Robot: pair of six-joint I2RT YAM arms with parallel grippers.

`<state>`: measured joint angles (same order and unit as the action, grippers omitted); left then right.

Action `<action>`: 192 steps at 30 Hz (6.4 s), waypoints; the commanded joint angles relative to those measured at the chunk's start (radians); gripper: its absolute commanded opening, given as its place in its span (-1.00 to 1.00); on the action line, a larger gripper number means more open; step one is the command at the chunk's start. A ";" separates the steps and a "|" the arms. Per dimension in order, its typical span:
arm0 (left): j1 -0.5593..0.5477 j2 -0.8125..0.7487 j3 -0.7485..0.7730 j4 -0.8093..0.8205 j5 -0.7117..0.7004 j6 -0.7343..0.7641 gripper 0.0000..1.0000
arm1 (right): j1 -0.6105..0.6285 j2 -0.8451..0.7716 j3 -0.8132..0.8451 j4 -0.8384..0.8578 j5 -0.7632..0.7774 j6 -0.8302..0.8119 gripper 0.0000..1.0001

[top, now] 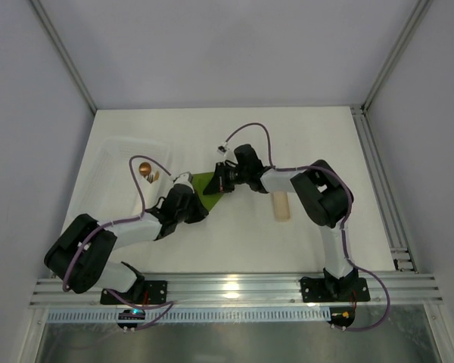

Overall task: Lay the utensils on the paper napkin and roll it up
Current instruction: Roll the napkin at the center of the board.

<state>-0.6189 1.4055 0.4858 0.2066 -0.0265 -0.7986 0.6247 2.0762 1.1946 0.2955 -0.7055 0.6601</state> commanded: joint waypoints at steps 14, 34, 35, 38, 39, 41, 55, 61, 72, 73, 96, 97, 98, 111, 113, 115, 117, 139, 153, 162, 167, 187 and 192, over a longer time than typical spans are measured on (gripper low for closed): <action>0.008 -0.094 0.091 -0.133 -0.062 0.045 -1.00 | 0.038 0.114 0.125 0.085 0.072 0.062 -0.93; 0.010 -0.301 0.297 -0.659 -0.427 0.045 -1.00 | 0.061 0.127 0.126 -0.197 0.242 -0.091 -0.92; 0.008 -0.295 0.306 -0.670 -0.434 0.041 -1.00 | 0.063 0.124 0.123 -0.238 0.250 -0.105 -0.93; 0.008 -0.264 0.330 -0.707 -0.435 0.030 -1.00 | 0.061 0.111 0.112 -0.324 0.267 -0.161 -0.93; 0.008 -0.258 0.333 -0.713 -0.435 0.026 -1.00 | 0.064 0.105 0.112 -0.347 0.271 -0.189 -0.93; 0.008 -0.258 0.330 -0.711 -0.435 0.022 -1.00 | 0.066 0.094 0.092 -0.381 0.276 -0.217 -0.93; 0.008 -0.266 0.293 -0.671 -0.357 0.007 -1.00 | 0.086 -0.100 -0.180 -0.421 0.408 -0.286 -0.93; 0.007 -0.212 0.271 -0.567 -0.211 -0.001 -1.00 | 0.086 -0.174 -0.295 -0.342 0.408 -0.251 -0.92; 0.005 0.006 0.198 -0.145 0.020 -0.040 -1.00 | 0.087 -0.186 -0.401 -0.138 0.311 -0.117 -0.92; 0.004 0.021 0.200 -0.124 0.055 -0.040 -1.00 | 0.087 -0.185 -0.412 -0.112 0.308 -0.097 -0.93; 0.001 0.271 0.229 -0.091 -0.032 -0.063 -1.00 | 0.081 -0.243 -0.441 -0.056 0.270 -0.063 -0.93; -0.001 0.274 0.229 -0.113 -0.041 -0.065 -1.00 | 0.079 -0.252 -0.446 -0.050 0.265 -0.060 -0.92; -0.001 0.279 0.231 -0.125 -0.047 -0.067 -1.00 | 0.076 -0.264 -0.455 -0.035 0.253 -0.056 -0.92; -0.012 0.294 0.169 -0.104 -0.082 -0.116 -1.00 | 0.030 -0.427 -0.608 0.195 0.113 0.048 -0.93; -0.013 0.288 0.157 -0.095 -0.084 -0.120 -1.00 | 0.011 -0.409 -0.651 0.326 0.063 0.088 -0.93; -0.015 0.291 0.157 -0.088 -0.078 -0.122 -1.00 | -0.009 -0.369 -0.694 0.504 0.011 0.185 -0.92; -0.015 0.291 0.155 -0.087 -0.076 -0.123 -1.00 | -0.010 -0.357 -0.699 0.551 -0.003 0.194 -0.92; -0.022 0.274 0.151 -0.093 -0.092 -0.129 -1.00 | -0.014 -0.136 -0.759 0.694 0.003 0.239 -0.92; -0.022 0.286 0.155 -0.098 -0.095 -0.125 -1.00 | -0.014 -0.325 -0.756 0.550 -0.008 0.179 -0.92; -0.021 0.276 0.152 -0.096 -0.087 -0.123 -1.00 | -0.046 -0.412 -0.537 0.226 0.049 0.044 -0.92; -0.022 0.267 0.151 -0.099 -0.090 -0.117 -1.00 | -0.063 -0.300 -0.458 0.280 0.028 0.070 -0.92; -0.022 0.271 0.146 -0.105 -0.084 -0.109 -1.00 | -0.112 -0.019 -0.415 0.538 -0.014 0.171 -0.92; -0.022 0.270 0.140 -0.108 -0.089 -0.106 -1.00 | -0.138 -0.002 -0.405 0.551 0.004 0.179 -0.92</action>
<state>-0.6441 1.6505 0.6697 0.2382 -0.0601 -0.9565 0.5083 2.0567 0.7723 0.8028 -0.7498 0.8532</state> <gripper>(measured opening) 0.002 0.038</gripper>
